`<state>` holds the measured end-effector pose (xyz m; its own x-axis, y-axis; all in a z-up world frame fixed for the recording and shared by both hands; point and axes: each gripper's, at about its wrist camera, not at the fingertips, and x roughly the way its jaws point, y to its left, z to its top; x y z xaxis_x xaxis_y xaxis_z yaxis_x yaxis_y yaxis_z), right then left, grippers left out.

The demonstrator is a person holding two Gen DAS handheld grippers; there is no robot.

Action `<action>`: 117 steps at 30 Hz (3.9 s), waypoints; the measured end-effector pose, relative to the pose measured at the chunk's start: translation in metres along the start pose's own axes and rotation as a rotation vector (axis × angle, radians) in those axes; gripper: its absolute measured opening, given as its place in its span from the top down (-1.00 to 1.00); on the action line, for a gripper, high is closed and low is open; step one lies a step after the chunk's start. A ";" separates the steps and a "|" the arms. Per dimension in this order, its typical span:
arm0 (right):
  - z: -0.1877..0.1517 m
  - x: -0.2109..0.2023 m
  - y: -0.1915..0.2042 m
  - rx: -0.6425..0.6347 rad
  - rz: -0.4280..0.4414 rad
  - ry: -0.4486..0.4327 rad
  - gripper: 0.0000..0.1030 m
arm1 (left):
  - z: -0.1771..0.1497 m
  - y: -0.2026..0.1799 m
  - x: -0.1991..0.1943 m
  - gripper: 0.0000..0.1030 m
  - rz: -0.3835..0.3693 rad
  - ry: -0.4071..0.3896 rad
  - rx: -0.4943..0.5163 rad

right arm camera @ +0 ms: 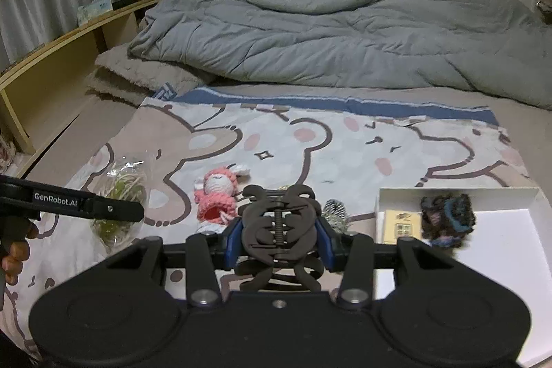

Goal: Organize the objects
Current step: 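Carry the bag and hair clip over the white box and lower them inside, then open both tools and release the bag and hair clip in the box, then withdraw both tools from the box toward the remaining items on the sheet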

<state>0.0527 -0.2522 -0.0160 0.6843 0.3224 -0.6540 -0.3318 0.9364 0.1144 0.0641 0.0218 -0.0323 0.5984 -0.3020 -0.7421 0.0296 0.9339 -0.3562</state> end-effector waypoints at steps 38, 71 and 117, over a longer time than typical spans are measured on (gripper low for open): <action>-0.030 -0.036 -0.165 0.153 -0.231 0.008 0.12 | -0.044 -0.188 0.122 -0.10 -0.314 0.190 -0.073; -0.061 0.032 -0.185 0.104 -0.242 0.233 0.12 | -0.045 -0.179 0.155 -0.44 -0.137 0.232 0.063; -0.042 -0.101 -0.160 0.254 -0.356 -0.017 -0.30 | -0.031 -0.192 0.034 -0.95 -0.107 0.022 0.319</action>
<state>0.0094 -0.4400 0.0003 0.7382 -0.0262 -0.6741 0.0956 0.9932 0.0660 0.0535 -0.1736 -0.0069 0.5609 -0.4026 -0.7234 0.3426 0.9083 -0.2398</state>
